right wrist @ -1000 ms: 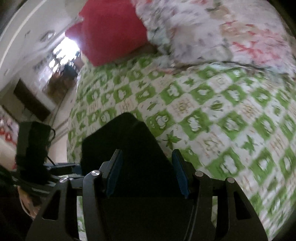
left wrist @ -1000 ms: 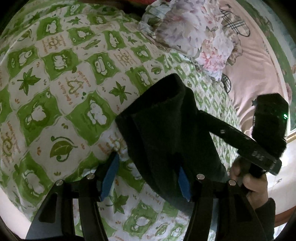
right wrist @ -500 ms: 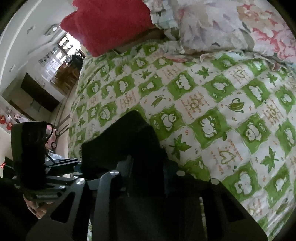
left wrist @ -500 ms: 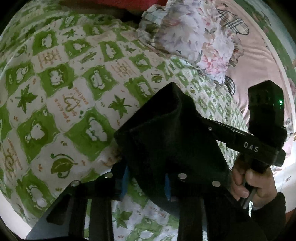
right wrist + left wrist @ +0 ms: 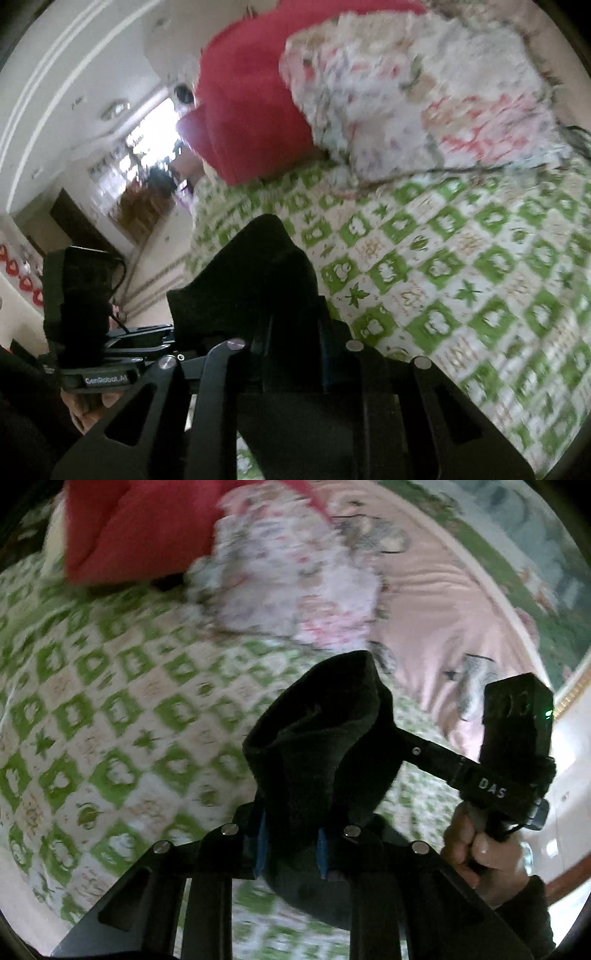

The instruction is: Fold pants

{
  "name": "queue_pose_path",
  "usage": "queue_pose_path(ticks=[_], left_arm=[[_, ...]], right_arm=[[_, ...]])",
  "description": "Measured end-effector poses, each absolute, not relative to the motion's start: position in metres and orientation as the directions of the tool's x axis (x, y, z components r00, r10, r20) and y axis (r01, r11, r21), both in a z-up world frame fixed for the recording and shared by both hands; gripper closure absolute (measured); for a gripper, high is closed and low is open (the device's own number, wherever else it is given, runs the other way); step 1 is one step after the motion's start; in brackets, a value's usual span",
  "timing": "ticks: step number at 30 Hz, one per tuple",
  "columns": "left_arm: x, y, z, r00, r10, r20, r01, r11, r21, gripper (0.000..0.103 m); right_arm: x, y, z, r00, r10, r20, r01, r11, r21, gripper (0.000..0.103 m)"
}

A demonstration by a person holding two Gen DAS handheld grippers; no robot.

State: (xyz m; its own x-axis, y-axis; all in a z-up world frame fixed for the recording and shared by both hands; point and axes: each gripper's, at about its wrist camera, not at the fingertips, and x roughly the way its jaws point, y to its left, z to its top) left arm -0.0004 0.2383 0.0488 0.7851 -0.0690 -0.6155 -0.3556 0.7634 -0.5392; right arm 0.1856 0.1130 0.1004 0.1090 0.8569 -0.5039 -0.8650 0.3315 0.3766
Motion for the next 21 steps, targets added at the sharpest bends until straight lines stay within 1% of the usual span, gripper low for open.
queue_pose_path(ticks=[3,9,15,21], left_arm=[[0.003,0.213,0.07,0.804,-0.098,-0.587,-0.292,0.794,-0.532,0.083],[0.009,0.165,0.097,0.817,-0.155,-0.555,-0.194,0.833,-0.518,0.083],[0.016,0.123,0.111,0.811,-0.223,-0.54,-0.107,0.852,-0.512,0.083],[0.024,0.072,0.115,0.789,-0.282,-0.546,-0.019,0.877,-0.481,0.083]], right_arm=[[0.176,0.082,0.112,0.156,0.883,-0.442,-0.856,0.344,0.385,0.082],[0.167,0.028,0.119,0.217,0.905,-0.365,-0.831,0.368,0.418,0.083],[0.155,-0.028,0.114,0.275,0.914,-0.297,-0.799,0.389,0.459,0.083],[0.143,-0.084,0.101,0.341,0.906,-0.25,-0.759,0.422,0.496,0.083]])
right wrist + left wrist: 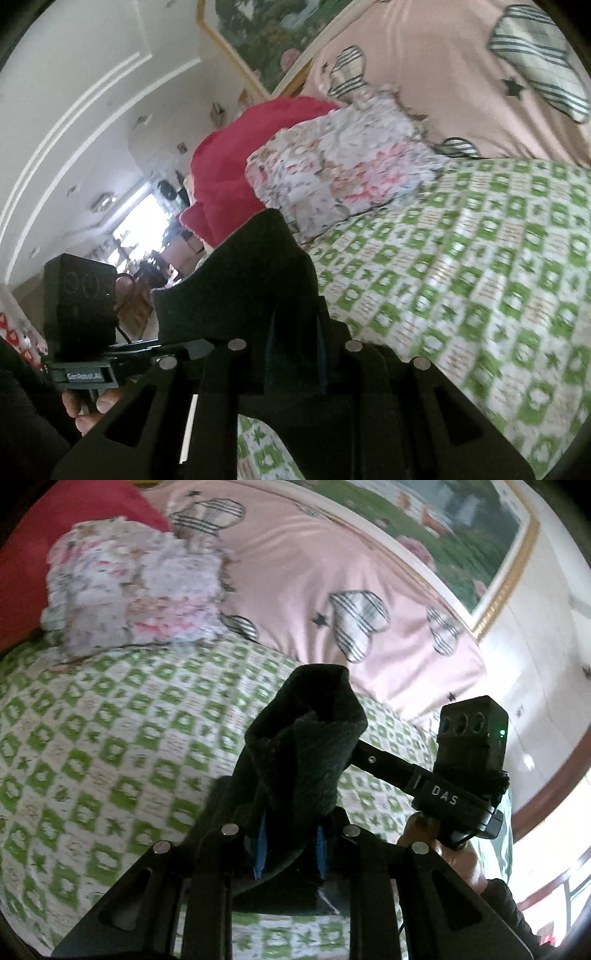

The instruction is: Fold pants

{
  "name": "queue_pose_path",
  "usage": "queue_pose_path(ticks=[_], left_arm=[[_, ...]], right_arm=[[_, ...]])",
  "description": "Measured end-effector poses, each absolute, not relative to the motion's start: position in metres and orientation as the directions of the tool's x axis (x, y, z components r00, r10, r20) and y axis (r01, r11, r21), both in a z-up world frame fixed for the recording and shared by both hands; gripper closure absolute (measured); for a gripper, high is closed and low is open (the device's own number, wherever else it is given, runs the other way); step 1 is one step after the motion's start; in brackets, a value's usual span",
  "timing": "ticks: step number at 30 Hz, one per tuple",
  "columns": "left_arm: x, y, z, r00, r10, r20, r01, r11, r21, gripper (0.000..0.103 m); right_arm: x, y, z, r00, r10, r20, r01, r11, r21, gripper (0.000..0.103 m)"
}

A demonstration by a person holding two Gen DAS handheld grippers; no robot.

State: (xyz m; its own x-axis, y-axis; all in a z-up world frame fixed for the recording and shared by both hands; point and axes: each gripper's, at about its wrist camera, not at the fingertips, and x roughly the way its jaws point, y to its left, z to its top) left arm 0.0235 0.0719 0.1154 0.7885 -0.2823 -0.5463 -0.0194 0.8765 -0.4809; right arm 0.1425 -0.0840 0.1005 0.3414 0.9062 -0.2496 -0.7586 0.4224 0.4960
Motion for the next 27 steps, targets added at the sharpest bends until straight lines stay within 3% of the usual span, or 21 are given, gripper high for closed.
queue_pose_path(ticks=[9,27], left_arm=[[0.035,-0.003,0.102,0.727,-0.348,-0.592,0.094,0.904,-0.417,0.083],[0.051,-0.081,0.06,0.636,-0.343,-0.691,0.2,0.939,-0.282,0.083]], right_arm=[[0.129,-0.145,0.069,0.42,0.883,-0.21,-0.687,0.461,0.562,0.083],[0.119,-0.21,-0.001,0.502,0.839,-0.21,-0.555,0.499,0.665,0.083]])
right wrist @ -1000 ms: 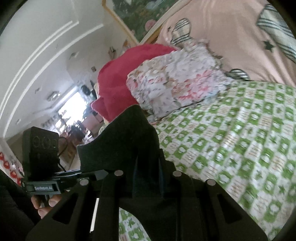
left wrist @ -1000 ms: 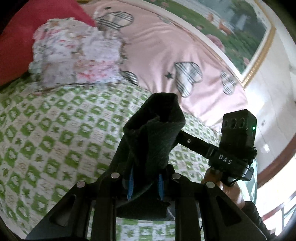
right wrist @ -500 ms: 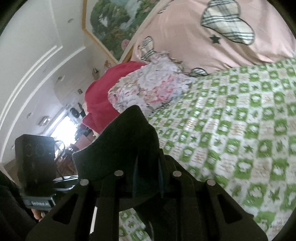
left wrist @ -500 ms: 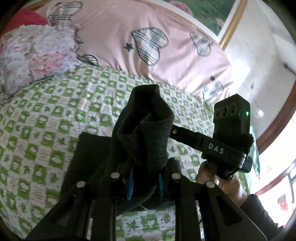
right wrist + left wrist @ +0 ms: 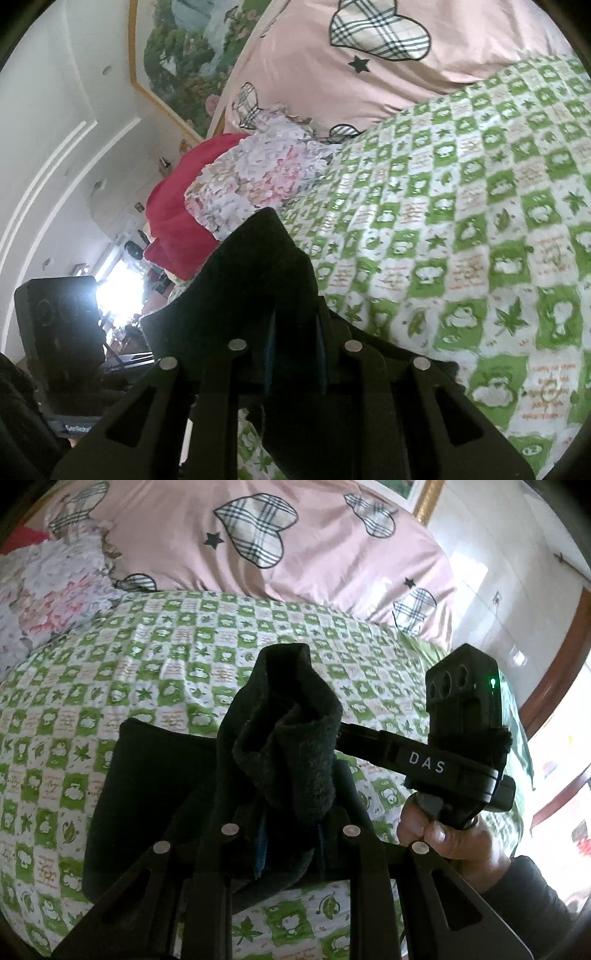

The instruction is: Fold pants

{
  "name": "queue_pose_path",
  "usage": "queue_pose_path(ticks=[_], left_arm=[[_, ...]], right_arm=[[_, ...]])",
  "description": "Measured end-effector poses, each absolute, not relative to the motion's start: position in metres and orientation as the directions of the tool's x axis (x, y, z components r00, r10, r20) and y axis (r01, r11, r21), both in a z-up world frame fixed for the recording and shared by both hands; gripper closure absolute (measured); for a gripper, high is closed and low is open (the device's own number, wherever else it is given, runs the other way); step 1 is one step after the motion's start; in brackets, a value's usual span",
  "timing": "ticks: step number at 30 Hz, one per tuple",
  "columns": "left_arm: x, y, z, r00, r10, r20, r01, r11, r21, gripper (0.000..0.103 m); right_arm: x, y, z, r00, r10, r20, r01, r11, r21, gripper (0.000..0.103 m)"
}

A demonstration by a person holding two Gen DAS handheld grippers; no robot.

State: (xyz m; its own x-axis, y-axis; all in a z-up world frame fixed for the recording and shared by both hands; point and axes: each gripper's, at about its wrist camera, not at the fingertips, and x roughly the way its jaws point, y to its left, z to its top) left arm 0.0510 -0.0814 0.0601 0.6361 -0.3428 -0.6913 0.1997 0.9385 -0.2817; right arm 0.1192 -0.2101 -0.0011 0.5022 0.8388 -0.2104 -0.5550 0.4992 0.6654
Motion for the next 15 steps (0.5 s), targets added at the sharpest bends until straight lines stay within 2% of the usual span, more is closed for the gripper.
queue_pose_path(ticks=[4,7,8,10,13,14,15], left_arm=[[0.051,-0.093,0.056,0.624,-0.344,-0.702,0.231,0.939,-0.255,0.081],[0.051,-0.098,0.05,0.608,-0.349,-0.713,0.244,0.937,-0.251,0.08],[0.052,-0.099,0.049,0.602,-0.354,-0.716,0.248,0.935,-0.254,0.078],[0.052,-0.101,0.045,0.582,-0.375,-0.722,0.263,0.926,-0.269,0.069],[0.049,-0.102,0.041,0.566,-0.411,-0.715,0.28,0.911,-0.302,0.066],[0.048,-0.102,0.041,0.565,-0.42,-0.711,0.284,0.907,-0.31,0.065],[0.046,-0.102,0.04,0.561,-0.431,-0.707,0.289,0.902,-0.321,0.06]], right_arm=[[0.116,-0.217,-0.007,0.508,0.833,-0.218,-0.532,0.503,0.681,0.083],[0.113,-0.222,-0.012,0.528,0.813,-0.244,-0.505,0.532,0.68,0.077],[0.112,-0.224,-0.013,0.538,0.802,-0.259,-0.493,0.549,0.675,0.076],[0.108,-0.228,-0.016,0.556,0.779,-0.288,-0.464,0.579,0.67,0.076],[0.098,-0.241,-0.019,0.603,0.741,-0.295,-0.42,0.61,0.672,0.075],[0.095,-0.246,-0.019,0.618,0.73,-0.292,-0.405,0.614,0.677,0.072],[0.09,-0.252,-0.019,0.636,0.716,-0.287,-0.387,0.618,0.684,0.062]])
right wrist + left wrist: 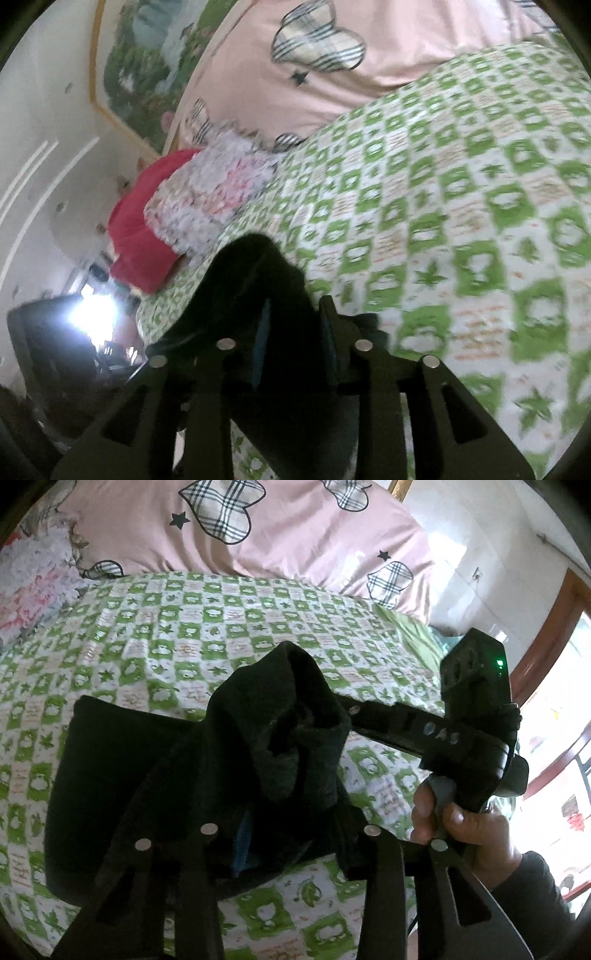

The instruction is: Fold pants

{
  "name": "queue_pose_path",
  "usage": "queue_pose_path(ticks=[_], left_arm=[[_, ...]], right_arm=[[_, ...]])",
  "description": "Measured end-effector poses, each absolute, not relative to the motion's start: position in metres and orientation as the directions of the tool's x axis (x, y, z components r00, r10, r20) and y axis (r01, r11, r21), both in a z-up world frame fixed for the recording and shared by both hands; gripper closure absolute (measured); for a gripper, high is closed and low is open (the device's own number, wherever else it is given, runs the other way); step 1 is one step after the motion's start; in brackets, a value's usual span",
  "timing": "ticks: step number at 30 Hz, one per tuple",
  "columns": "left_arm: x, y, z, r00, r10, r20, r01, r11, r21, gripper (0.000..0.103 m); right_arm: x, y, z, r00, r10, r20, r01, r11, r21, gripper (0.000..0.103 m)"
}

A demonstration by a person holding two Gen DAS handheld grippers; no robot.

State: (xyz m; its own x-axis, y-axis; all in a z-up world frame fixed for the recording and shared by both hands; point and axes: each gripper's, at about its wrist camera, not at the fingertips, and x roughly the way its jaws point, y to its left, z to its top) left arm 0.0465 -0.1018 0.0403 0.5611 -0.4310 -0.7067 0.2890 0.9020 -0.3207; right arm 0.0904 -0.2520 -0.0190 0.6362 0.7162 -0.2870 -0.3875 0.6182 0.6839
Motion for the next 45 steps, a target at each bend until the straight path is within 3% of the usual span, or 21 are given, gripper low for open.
queue_pose_path(ticks=[1,2,3,8,13,45], left_arm=[[0.045,-0.101,0.041,0.556,-0.447,-0.701,0.294,0.894,-0.337,0.053],[0.044,-0.1,0.041,0.548,-0.466,-0.694,0.3,0.885,-0.357,0.052],[0.043,-0.099,0.042,0.543,-0.484,-0.687,0.304,0.875,-0.376,0.051],[0.033,-0.095,0.048,0.532,-0.52,-0.668,0.331,0.854,-0.402,0.046],[0.021,-0.086,0.06,0.539,-0.597,-0.595,0.374,0.802,-0.465,0.03],[0.029,0.037,0.035,0.616,-0.438,-0.654,0.087,0.863,-0.497,0.028]], right_arm=[[0.086,-0.258,-0.019,0.656,0.698,-0.287,-0.364,0.626,0.69,0.054],[0.083,-0.262,-0.019,0.674,0.68,-0.289,-0.342,0.634,0.694,0.04],[0.078,-0.268,-0.019,0.695,0.66,-0.287,-0.318,0.639,0.7,0.034],[0.063,-0.283,-0.02,0.729,0.632,-0.265,-0.267,0.618,0.74,0.023],[0.051,-0.277,-0.016,0.741,0.62,-0.258,-0.262,0.621,0.739,0.02],[0.014,-0.221,-0.013,0.731,0.541,-0.415,-0.19,0.747,0.638,0.01]])
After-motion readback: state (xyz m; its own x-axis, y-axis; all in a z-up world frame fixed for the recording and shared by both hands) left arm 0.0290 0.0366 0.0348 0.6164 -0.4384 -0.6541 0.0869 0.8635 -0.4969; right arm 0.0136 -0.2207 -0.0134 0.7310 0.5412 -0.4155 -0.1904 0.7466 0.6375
